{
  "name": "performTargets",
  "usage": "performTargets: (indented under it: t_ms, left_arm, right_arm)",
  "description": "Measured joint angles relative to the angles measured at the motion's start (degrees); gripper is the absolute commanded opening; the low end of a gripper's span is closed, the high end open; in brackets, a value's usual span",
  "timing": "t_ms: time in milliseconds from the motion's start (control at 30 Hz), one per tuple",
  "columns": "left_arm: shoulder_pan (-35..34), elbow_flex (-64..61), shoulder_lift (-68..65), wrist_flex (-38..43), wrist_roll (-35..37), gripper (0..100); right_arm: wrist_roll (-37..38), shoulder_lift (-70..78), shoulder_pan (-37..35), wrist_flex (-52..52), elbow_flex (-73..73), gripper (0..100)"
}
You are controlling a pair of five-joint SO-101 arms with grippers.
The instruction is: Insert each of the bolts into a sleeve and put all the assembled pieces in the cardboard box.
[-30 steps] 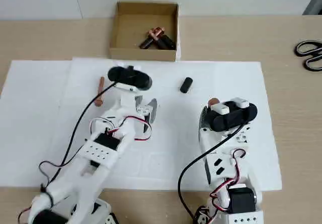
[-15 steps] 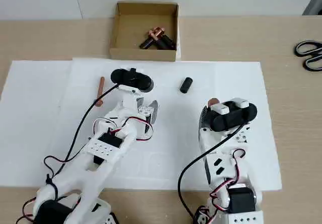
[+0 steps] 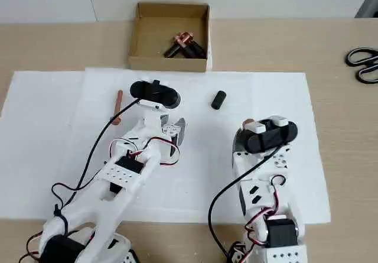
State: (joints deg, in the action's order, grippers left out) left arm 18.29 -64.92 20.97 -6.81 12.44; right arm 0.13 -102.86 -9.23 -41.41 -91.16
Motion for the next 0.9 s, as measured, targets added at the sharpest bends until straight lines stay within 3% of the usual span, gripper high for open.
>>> performTargets:
  t_ms: [600,900]
  left_arm:
    - [0.0,0.0,0.0,0.0,0.0,13]
    - [0.0,0.0,0.0,0.0,0.0,13]
  right_arm:
    - [0.0,0.0,-0.1,-3.0,-0.1,0.4]
    - [0.0,1.4,-0.1,-6.9,9.1,0.4]
